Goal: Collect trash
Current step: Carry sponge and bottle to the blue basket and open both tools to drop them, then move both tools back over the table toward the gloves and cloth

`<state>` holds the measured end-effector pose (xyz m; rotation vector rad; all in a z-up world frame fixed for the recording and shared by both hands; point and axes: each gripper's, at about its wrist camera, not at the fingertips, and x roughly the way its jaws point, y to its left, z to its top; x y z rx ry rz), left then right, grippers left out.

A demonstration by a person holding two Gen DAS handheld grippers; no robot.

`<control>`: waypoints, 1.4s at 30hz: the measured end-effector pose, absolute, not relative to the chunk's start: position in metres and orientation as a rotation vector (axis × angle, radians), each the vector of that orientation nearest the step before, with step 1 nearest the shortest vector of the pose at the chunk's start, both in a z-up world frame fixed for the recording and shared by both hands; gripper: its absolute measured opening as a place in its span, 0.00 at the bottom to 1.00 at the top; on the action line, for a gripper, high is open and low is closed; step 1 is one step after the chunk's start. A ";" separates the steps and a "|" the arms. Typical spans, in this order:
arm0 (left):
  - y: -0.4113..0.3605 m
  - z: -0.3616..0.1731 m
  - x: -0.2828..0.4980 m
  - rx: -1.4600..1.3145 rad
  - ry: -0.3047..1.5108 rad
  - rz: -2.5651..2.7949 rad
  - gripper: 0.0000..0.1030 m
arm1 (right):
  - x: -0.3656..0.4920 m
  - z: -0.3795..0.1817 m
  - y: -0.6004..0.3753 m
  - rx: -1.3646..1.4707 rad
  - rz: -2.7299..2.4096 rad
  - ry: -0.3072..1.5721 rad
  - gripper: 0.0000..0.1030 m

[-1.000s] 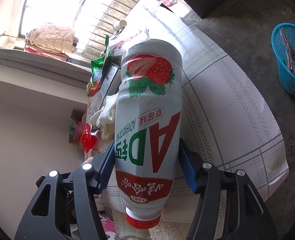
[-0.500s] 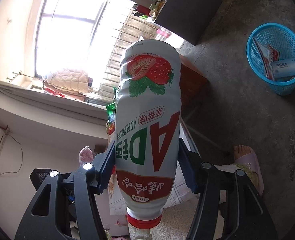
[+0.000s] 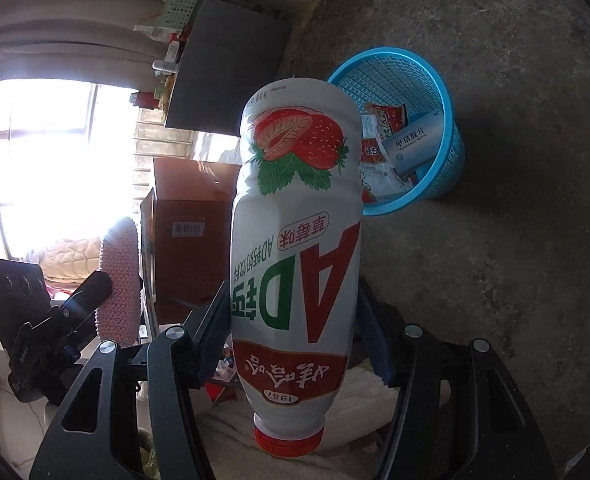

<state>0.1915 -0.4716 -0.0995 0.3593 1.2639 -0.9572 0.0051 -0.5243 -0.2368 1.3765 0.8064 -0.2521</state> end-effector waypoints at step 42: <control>-0.225 0.002 0.132 0.033 0.923 -0.872 0.82 | -0.016 -0.131 -0.480 1.084 -0.192 0.715 0.71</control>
